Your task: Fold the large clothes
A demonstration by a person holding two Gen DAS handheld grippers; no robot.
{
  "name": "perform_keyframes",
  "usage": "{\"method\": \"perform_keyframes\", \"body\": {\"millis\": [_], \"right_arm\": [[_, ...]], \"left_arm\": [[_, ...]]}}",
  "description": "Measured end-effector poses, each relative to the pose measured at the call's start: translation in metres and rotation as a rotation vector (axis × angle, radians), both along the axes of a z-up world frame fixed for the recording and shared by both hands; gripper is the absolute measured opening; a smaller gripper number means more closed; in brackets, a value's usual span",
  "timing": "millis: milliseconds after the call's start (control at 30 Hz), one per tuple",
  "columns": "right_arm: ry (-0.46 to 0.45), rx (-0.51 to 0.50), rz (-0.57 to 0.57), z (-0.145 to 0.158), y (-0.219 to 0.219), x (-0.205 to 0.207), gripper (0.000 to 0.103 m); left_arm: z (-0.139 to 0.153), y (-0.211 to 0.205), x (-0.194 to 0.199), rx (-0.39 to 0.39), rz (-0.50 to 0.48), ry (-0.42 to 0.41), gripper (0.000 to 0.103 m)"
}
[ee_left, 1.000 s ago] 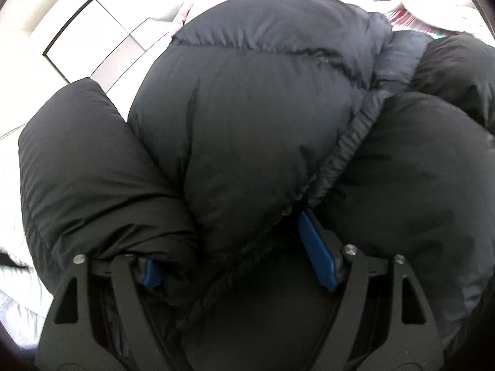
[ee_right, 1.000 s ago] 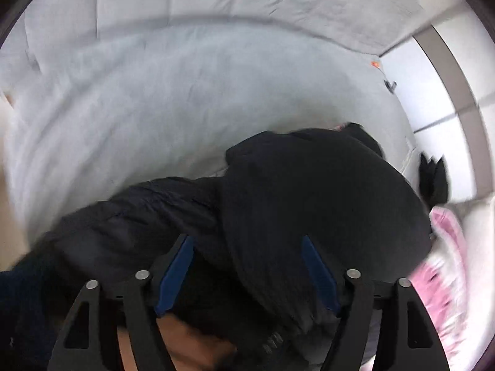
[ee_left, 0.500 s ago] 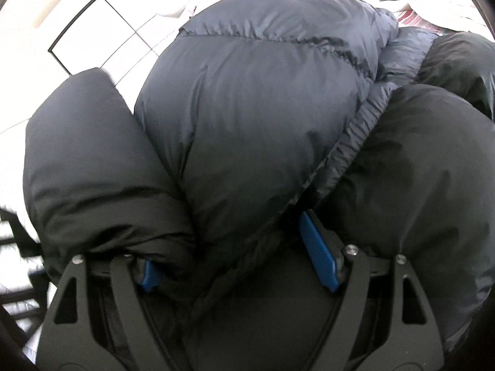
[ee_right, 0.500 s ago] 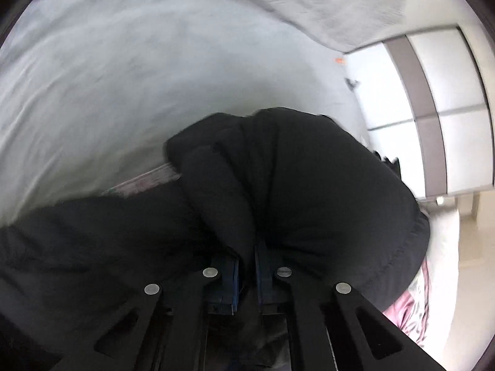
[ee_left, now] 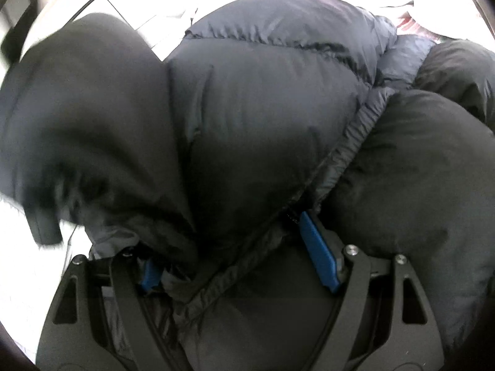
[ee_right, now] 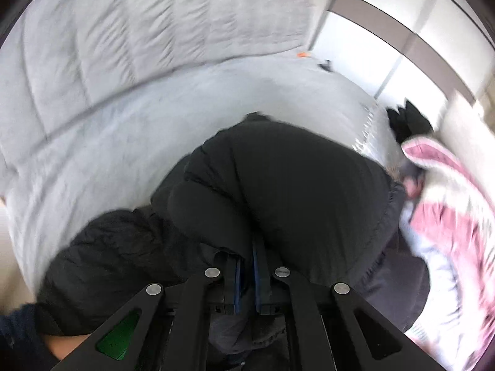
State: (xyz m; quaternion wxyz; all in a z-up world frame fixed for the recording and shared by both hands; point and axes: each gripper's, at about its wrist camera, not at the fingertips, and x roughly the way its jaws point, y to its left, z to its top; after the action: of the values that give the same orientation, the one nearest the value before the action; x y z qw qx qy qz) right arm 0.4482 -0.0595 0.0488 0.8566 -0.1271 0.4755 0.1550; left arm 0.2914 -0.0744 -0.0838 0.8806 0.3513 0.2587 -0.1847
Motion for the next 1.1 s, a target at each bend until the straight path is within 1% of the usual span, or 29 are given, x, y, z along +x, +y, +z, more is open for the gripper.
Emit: {"method": "perform_keyframes", "body": {"millis": [67, 100, 133, 167, 200, 233, 267, 300, 400, 433, 467, 500, 533, 600, 667, 700, 733, 767, 800, 833, 933, 1000, 1033, 1100], "right_arm": [[0.008, 0.127, -0.078, 0.011, -0.043, 0.001, 0.005], [0.020, 0.248, -0.146, 0.010, -0.080, 0.001, 0.005], [0.033, 0.327, -0.190, 0.006, -0.105, 0.000, 0.005], [0.044, 0.376, -0.225, 0.002, -0.122, -0.002, 0.005], [0.059, 0.444, -0.284, -0.008, -0.150, -0.005, 0.006], [0.071, 0.494, -0.320, -0.019, -0.168, -0.005, 0.007], [0.105, 0.557, -0.345, -0.035, -0.193, -0.011, 0.008], [0.134, 0.601, -0.364, -0.041, -0.211, -0.015, 0.010], [0.208, 0.766, -0.433, -0.066, -0.259, -0.039, 0.019], [0.224, 0.814, -0.454, -0.073, -0.271, -0.045, 0.025], [0.240, 0.868, -0.473, -0.079, -0.286, -0.052, 0.029], [0.247, 0.896, -0.486, -0.085, -0.296, -0.056, 0.031], [0.251, 0.912, -0.507, -0.091, -0.306, -0.062, 0.037], [0.262, 0.925, -0.548, -0.103, -0.319, -0.069, 0.039], [0.292, 1.040, -0.577, -0.115, -0.330, -0.078, 0.040], [0.317, 1.130, -0.586, -0.124, -0.337, -0.079, 0.040], [0.342, 1.198, -0.598, -0.131, -0.343, -0.077, 0.040], [0.357, 1.239, -0.612, -0.135, -0.345, -0.075, 0.040], [0.358, 1.234, -0.617, -0.136, -0.342, -0.072, 0.040], [0.358, 1.207, -0.617, -0.134, -0.340, -0.069, 0.040], [0.374, 1.147, -0.612, -0.127, -0.336, -0.074, 0.040], [0.386, 1.101, -0.599, -0.124, -0.334, -0.075, 0.041], [0.390, 1.077, -0.598, -0.124, -0.331, -0.079, 0.042], [0.378, 1.048, -0.590, -0.123, -0.338, -0.091, 0.047]], "left_arm": [[0.001, 0.003, -0.001, -0.007, -0.007, -0.005, 0.079], [0.002, 0.005, -0.002, -0.013, -0.010, -0.007, 0.079], [0.003, 0.007, -0.003, -0.018, -0.013, -0.008, 0.079], [0.005, 0.010, -0.003, -0.026, -0.018, -0.007, 0.079], [0.007, 0.013, -0.004, -0.034, -0.020, -0.005, 0.079], [0.009, 0.016, -0.004, -0.042, -0.022, -0.002, 0.079], [0.011, 0.020, -0.004, -0.053, -0.025, 0.004, 0.079], [0.013, 0.024, -0.004, -0.068, -0.030, 0.017, 0.079], [0.024, 0.046, -0.003, -0.114, -0.035, 0.056, 0.079], [0.027, 0.054, 0.000, -0.133, -0.022, 0.068, 0.079], [0.031, 0.063, 0.004, -0.154, -0.003, 0.079, 0.079], [0.035, 0.072, 0.008, -0.175, 0.015, 0.086, 0.079], [0.039, 0.083, 0.014, -0.210, 0.045, 0.100, 0.079], [0.049, 0.103, 0.026, -0.294, 0.108, 0.135, 0.079], [0.064, 0.121, 0.033, -0.415, 0.143, 0.177, 0.079], [0.071, 0.127, 0.033, -0.472, 0.139, 0.191, 0.079], [0.078, 0.128, 0.032, -0.504, 0.136, 0.192, 0.079], [0.083, 0.125, 0.031, -0.516, 0.133, 0.188, 0.079], [0.087, 0.119, 0.031, -0.524, 0.127, 0.187, 0.079], [0.092, 0.112, 0.029, -0.536, 0.111, 0.194, 0.079], [0.103, 0.083, 0.021, -0.593, 0.022, 0.244, 0.079], [0.102, 0.056, 0.018, -0.595, -0.025, 0.294, 0.079], [0.102, 0.043, 0.017, -0.598, -0.043, 0.317, 0.079], [0.105, 0.027, 0.014, -0.622, -0.079, 0.352, 0.079]]}}
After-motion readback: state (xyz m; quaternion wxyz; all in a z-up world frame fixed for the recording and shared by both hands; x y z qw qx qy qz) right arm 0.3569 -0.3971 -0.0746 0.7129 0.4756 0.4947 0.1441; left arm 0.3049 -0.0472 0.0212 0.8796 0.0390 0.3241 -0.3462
